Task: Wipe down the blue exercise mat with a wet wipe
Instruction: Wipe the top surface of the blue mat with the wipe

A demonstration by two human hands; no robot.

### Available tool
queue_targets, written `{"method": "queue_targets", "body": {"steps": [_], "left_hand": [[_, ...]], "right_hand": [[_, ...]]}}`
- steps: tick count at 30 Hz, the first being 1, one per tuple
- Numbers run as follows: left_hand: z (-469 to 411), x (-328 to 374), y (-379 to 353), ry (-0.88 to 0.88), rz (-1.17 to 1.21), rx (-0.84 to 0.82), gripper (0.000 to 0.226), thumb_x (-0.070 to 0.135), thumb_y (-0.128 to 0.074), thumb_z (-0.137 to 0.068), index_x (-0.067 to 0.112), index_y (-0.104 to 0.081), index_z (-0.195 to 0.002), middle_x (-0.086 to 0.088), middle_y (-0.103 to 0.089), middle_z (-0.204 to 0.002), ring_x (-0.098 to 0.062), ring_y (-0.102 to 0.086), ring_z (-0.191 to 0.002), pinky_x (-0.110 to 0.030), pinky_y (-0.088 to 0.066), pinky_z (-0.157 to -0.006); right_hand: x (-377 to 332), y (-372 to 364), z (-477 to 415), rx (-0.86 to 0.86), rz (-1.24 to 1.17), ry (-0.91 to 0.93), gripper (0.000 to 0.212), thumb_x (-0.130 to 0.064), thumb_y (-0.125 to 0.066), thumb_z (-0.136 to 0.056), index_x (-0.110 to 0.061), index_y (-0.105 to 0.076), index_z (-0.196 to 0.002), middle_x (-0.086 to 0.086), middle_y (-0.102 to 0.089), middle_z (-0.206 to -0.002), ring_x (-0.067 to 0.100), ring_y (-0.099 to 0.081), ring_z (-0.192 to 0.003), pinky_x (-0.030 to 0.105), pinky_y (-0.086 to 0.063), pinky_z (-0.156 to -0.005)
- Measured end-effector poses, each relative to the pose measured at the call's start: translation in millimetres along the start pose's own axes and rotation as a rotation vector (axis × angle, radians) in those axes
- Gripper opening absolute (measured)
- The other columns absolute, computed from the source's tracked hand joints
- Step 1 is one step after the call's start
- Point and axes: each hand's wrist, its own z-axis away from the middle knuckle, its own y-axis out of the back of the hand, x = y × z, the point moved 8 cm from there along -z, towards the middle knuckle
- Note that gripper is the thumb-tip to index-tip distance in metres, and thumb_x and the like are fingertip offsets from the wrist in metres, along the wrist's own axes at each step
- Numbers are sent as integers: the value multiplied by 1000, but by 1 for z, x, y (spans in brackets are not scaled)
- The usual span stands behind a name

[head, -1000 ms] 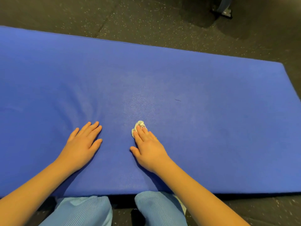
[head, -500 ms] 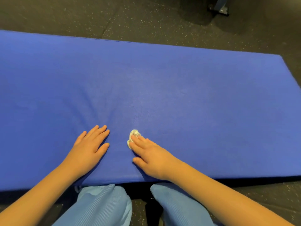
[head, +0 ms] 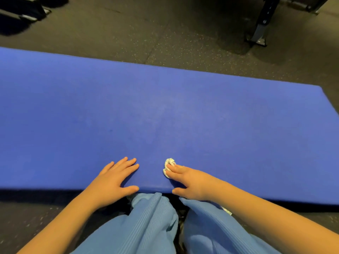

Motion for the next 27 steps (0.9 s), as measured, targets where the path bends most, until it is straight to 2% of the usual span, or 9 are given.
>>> {"method": "queue_targets", "body": {"steps": [5,8,10,12,13,17,20,24,27], "left_hand": [[19,-33,2,43,-179,21,98,82,-24,-60,43,6,-145,24,16,-151,-7,15,-144,-33,8,-114],[22,-55,4,101,-260,18,100,86,-18,-58,41,13,-142,22,21,-148,-7,16,-141,-42,-1,-118],[20,-52,7,47,-357,47,103,89,-18,-66,32,-11,-151,11,-2,-157,-17,-11,-145,-47,-22,-114],[19,-54,5,29,-427,56,91,82,-14,-82,22,-41,-144,2,-41,-149,-26,-47,-131,-46,-46,-95],[18,-56,6,25,-424,74,84,77,-14,-86,22,-44,-141,2,-47,-145,-26,-52,-126,-45,-50,-90],[15,-43,25,-116,-465,268,76,72,-13,-92,22,-39,-142,5,-48,-143,-22,-48,-126,-39,-39,-102],[6,-24,39,-230,-482,349,71,67,-11,-94,19,-41,-138,2,-56,-137,-25,-58,-119,-35,-32,-97],[-1,3,44,-331,-434,391,65,62,-9,-97,20,-43,-134,4,-61,-130,-22,-64,-111,-27,-54,-82],[-6,26,42,-394,-414,391,57,59,-25,-95,23,-51,-131,8,-63,-127,-19,-66,-107,-27,-57,-72]], "right_hand": [[-8,0,-4,71,186,-59,87,-27,-65,-88,-11,-10,-153,4,9,-161,17,7,-148,28,-15,-117],[-10,-6,-10,212,252,-56,83,-12,-71,-77,-3,-28,-148,15,-15,-159,26,-8,-148,33,-32,-113],[-8,-9,-12,290,266,-85,82,-8,-77,-66,-1,-42,-140,19,-35,-151,33,-29,-142,39,-48,-99],[-8,-9,-12,301,230,-114,68,-1,-59,-83,-3,-31,-146,16,-18,-158,29,-14,-147,45,-42,-105],[-8,-9,-9,279,238,-120,63,3,-49,-88,-5,-27,-147,12,-12,-159,24,-7,-149,46,-39,-106],[-6,18,10,515,162,-102,64,17,-56,-69,-5,-50,-128,15,-42,-146,25,-42,-135,46,-53,-83],[-1,30,28,624,153,-89,70,19,-66,-52,-13,-57,-113,9,-59,-129,23,-59,-118,37,-56,-62],[2,46,56,694,195,-153,76,21,-73,-40,-14,-66,-107,5,-66,-120,20,-64,-110,41,-58,-66],[6,49,82,715,180,-201,77,19,-77,-41,-17,-65,-108,1,-66,-121,18,-62,-114,40,-58,-70]]}}
